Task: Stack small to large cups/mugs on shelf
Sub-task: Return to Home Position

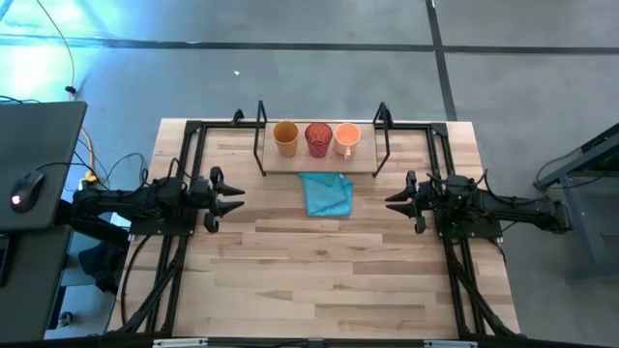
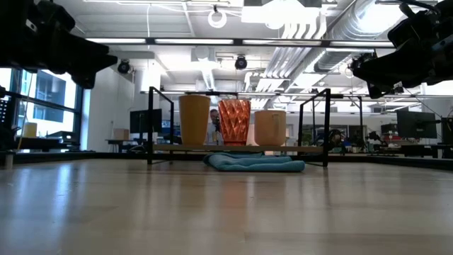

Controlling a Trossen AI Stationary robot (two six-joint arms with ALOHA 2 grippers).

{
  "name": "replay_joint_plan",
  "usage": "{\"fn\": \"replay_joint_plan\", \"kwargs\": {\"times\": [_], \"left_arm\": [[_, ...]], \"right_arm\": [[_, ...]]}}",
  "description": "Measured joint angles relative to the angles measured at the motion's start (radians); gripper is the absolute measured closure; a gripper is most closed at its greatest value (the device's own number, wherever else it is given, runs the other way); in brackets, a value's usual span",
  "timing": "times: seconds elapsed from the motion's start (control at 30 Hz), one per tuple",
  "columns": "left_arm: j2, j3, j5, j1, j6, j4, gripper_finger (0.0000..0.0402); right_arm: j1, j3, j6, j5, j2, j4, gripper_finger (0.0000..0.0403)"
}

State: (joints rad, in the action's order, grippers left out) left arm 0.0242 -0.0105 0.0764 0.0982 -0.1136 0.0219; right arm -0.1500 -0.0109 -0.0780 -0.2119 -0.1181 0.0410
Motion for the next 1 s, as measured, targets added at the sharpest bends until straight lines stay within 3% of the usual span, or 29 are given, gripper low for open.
{"fn": "replay_joint_plan", "kwargs": {"times": [0.23,0.77,1.0], "left_arm": [[0.006,0.000,-0.008,0.000,0.119,-0.001,0.0259],[0.140,0.000,-0.035,0.000,0.106,-0.005,0.0259],[0.113,0.000,0.008,0.000,0.113,0.141,0.0259]], "right_arm": [[0.000,0.000,0.000,0.000,0.000,0.000,0.0325],[0.000,0.000,0.000,0.000,0.000,0.000,0.0325],[0.000,0.000,0.000,0.000,0.000,0.000,0.0325]]}}
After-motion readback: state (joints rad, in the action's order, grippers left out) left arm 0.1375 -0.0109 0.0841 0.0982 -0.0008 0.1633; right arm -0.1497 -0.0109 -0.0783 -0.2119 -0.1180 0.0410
